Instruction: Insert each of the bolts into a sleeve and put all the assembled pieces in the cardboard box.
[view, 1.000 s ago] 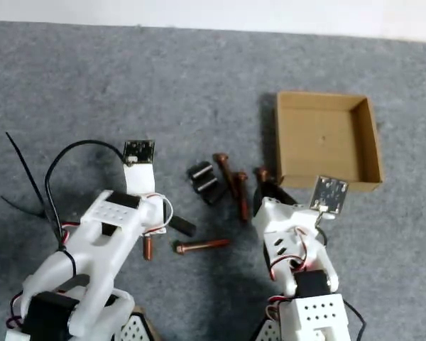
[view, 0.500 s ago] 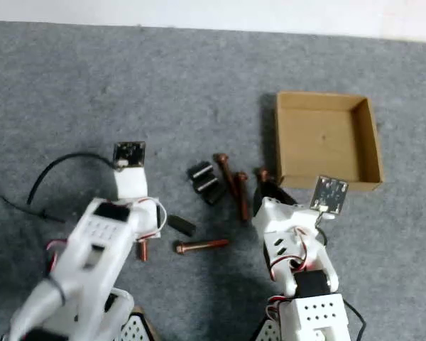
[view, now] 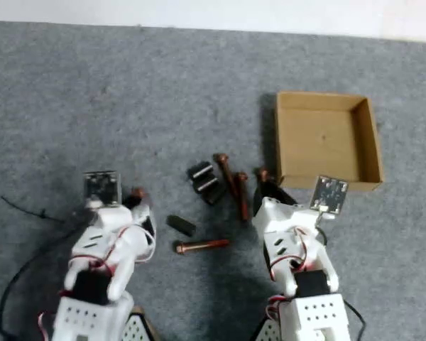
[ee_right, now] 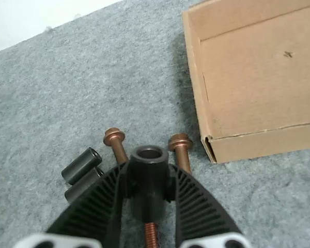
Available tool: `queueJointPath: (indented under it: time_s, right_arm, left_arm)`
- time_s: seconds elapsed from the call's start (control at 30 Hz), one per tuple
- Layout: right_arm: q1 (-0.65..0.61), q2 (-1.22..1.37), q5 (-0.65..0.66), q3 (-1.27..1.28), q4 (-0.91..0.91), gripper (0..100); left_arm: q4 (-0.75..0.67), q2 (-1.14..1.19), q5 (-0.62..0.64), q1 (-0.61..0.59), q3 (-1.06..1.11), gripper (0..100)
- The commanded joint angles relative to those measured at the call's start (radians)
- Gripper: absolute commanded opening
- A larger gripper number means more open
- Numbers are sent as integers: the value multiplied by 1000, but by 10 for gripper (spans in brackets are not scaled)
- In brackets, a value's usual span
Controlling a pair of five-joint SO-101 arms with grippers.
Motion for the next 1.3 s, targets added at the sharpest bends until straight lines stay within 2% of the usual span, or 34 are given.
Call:
queueJointPath:
  time_s: [0.0,0.17,0.7,0.8,0.9,1.03,1.17,1.27]
  right_arm:
    - [5,-13,11,104,5,10]
    - [5,-15,11,104,5,10]
    - [4,-19,11,104,-2,10]
    - [-7,-19,11,105,-91,10]
    - [-90,-19,11,105,-239,10]
    - [-268,-19,25,105,-387,10]
    - [-423,-13,183,105,-507,8]
    - [-447,-12,210,105,-501,6]
  left_arm:
    - [-29,22,0,-58,-7,7]
    - [-100,-5,2,-110,22,7]
    - [-101,-44,2,-110,22,6]
    - [-101,-44,2,-110,22,6]
    - [-101,-44,2,-110,22,7]
    - [-101,-44,2,-110,22,7]
    - [-101,-44,2,-110,22,7]
    - [-101,-44,2,-110,22,7]
